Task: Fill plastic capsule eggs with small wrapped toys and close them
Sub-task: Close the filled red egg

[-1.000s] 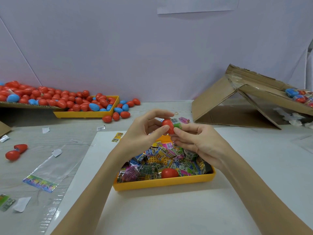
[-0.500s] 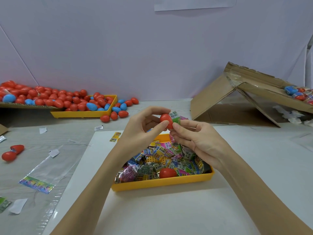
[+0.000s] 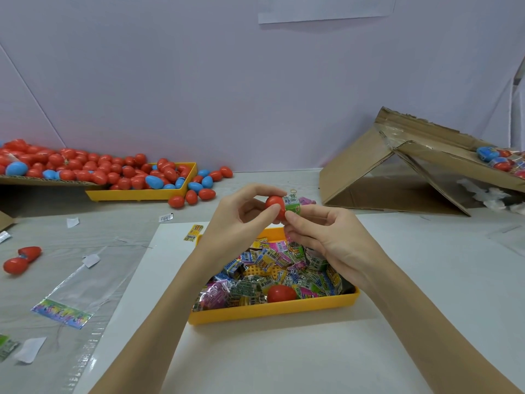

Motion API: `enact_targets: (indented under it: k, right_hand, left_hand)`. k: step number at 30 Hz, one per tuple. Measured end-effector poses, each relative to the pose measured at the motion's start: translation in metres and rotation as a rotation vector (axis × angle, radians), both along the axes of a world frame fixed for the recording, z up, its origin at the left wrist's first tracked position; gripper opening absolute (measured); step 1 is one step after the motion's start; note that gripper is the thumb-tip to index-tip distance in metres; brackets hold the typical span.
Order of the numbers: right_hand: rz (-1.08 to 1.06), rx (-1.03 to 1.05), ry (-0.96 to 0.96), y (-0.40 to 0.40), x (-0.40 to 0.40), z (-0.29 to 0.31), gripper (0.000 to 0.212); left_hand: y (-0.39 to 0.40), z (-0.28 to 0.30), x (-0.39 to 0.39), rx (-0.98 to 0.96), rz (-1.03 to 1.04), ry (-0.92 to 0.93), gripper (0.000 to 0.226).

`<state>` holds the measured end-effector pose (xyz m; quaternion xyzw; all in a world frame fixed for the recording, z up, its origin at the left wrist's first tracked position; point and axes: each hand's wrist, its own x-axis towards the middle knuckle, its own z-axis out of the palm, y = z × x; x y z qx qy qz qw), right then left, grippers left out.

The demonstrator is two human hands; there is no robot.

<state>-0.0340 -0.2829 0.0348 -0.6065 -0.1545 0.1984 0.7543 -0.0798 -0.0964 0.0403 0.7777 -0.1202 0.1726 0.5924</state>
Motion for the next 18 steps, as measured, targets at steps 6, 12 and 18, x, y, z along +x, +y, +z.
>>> enact_targets:
  k: [6,12,18]
  right_hand:
    - [-0.014,-0.033,-0.019,-0.001,-0.001,0.001,0.037]
    - [0.022,-0.032,0.064,-0.003,0.002,0.002,0.037]
    - [0.214,0.044,0.242,-0.005,0.002,0.005,0.033]
  left_hand:
    - [0.0,-0.001,0.001,0.036,-0.018,-0.031,0.027]
    - [0.003,-0.005,0.002,0.07,0.011,-0.143,0.031]
    - [0.013,-0.003,0.003,0.169,0.024,-0.277,0.037]
